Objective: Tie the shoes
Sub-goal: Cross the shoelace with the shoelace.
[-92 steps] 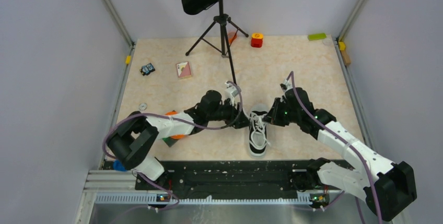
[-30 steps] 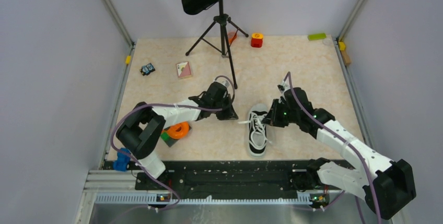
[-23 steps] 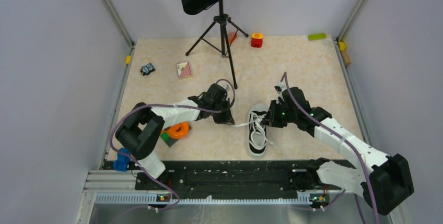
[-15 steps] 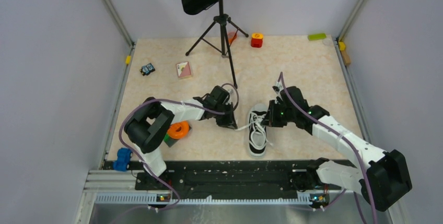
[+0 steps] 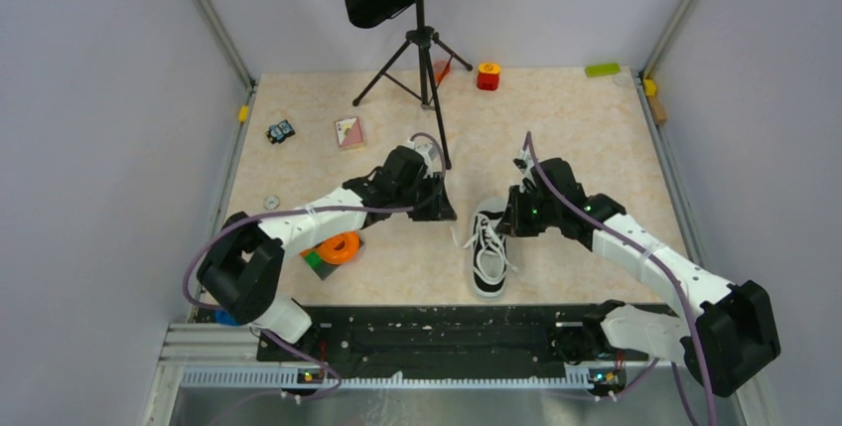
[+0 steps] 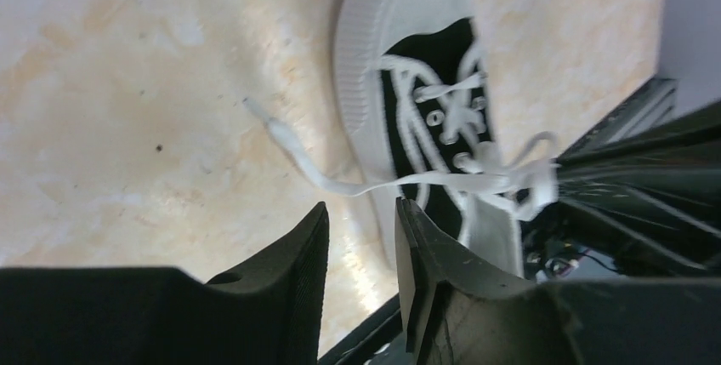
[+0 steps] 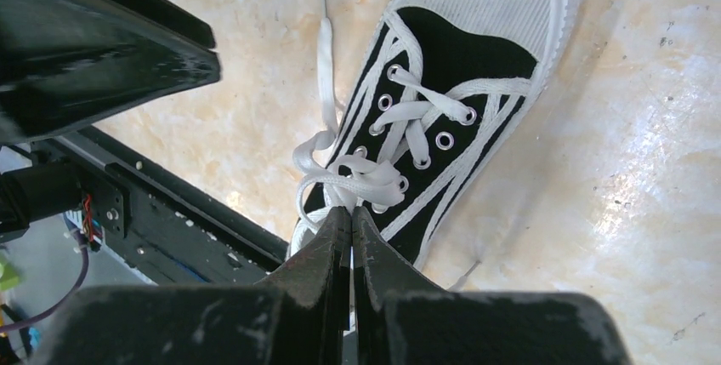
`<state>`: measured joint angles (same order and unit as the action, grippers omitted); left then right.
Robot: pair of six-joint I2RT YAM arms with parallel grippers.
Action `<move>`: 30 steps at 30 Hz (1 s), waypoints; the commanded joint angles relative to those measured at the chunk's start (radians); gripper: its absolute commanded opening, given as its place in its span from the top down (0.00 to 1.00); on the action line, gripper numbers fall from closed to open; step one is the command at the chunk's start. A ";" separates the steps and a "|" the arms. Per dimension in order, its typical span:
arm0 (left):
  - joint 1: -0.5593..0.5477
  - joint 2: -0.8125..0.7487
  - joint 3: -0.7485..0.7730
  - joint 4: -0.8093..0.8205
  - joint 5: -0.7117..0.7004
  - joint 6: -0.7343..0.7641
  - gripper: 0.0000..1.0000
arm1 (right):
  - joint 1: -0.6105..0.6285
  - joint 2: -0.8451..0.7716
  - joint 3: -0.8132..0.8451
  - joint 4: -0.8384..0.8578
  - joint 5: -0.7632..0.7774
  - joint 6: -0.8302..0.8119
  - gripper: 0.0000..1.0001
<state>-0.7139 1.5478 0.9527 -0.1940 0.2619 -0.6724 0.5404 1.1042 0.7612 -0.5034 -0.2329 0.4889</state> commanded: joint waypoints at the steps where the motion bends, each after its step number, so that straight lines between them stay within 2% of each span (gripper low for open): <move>1: 0.001 -0.045 0.074 0.062 0.071 -0.031 0.60 | 0.002 0.006 0.046 0.007 -0.007 -0.026 1.00; 4: -0.006 -0.008 0.116 0.099 0.172 -0.062 0.58 | 0.002 0.008 0.046 0.006 -0.007 -0.026 1.00; 7: -0.020 0.013 0.139 0.125 0.217 -0.081 0.58 | 0.003 0.009 0.047 0.007 -0.008 -0.025 1.00; 25: -0.097 0.128 0.248 0.058 0.243 -0.042 0.61 | 0.003 0.011 0.055 0.007 -0.008 -0.016 1.00; 30: -0.102 0.159 0.267 0.045 0.254 -0.037 0.65 | 0.003 0.011 0.059 0.002 -0.007 -0.013 1.00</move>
<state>-0.8089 1.6920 1.1778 -0.1455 0.4915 -0.7284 0.5404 1.1095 0.7616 -0.5079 -0.2344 0.4797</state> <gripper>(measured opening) 0.367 0.010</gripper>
